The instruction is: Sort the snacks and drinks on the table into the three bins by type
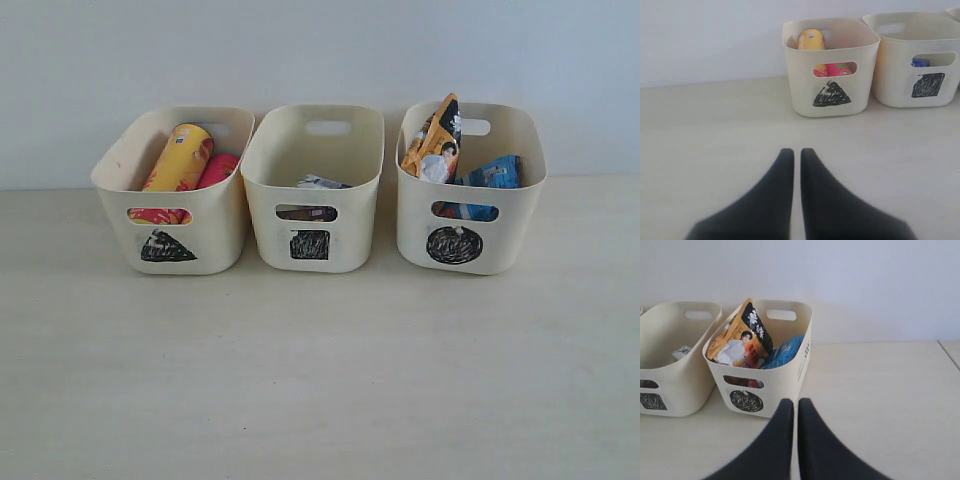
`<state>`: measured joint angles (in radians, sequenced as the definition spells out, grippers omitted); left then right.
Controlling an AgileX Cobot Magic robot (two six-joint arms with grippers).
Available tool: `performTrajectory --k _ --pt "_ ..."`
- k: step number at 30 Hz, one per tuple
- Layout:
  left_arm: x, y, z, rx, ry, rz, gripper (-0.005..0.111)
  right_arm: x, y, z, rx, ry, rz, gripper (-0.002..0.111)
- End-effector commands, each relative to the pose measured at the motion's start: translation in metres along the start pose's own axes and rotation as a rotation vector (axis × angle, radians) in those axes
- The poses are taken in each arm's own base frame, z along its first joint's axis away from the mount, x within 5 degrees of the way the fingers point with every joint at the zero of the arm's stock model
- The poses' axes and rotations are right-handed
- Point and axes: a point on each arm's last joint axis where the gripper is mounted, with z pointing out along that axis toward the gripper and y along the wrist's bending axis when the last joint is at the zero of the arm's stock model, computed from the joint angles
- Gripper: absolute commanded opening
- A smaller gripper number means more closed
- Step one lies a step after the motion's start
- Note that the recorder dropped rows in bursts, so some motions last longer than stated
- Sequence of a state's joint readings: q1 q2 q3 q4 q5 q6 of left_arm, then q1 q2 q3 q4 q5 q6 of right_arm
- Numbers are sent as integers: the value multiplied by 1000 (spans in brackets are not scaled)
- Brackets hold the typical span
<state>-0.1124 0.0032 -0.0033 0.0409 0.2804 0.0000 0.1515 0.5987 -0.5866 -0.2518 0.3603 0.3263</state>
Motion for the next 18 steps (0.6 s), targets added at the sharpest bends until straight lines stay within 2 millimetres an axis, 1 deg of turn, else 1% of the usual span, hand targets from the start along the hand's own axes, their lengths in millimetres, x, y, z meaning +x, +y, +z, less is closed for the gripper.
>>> performTrajectory --k 1,8,11,13,14,15,16,18 --pt "1 0 0 0 -4 -16 4 -2 -1 -7 -3 -47 -6 0" --pt "1 0 0 0 -2 -16 4 -1 -1 -7 7 -37 -140 0" --pt "1 0 0 0 -2 -16 4 6 -6 -16 39 -48 -154 0" --pt "1 0 0 0 -2 -16 4 23 -11 -18 66 -60 -158 0" --pt "1 0 0 0 -2 -16 4 37 -12 -20 75 -47 -178 0" --pt "1 0 0 0 -2 -16 4 43 -13 -22 80 -46 -176 0" --pt "1 0 0 0 -2 -16 4 54 -14 -26 80 -53 -179 0" --pt "1 0 0 0 -2 -16 4 69 -15 -33 80 -80 -176 0"
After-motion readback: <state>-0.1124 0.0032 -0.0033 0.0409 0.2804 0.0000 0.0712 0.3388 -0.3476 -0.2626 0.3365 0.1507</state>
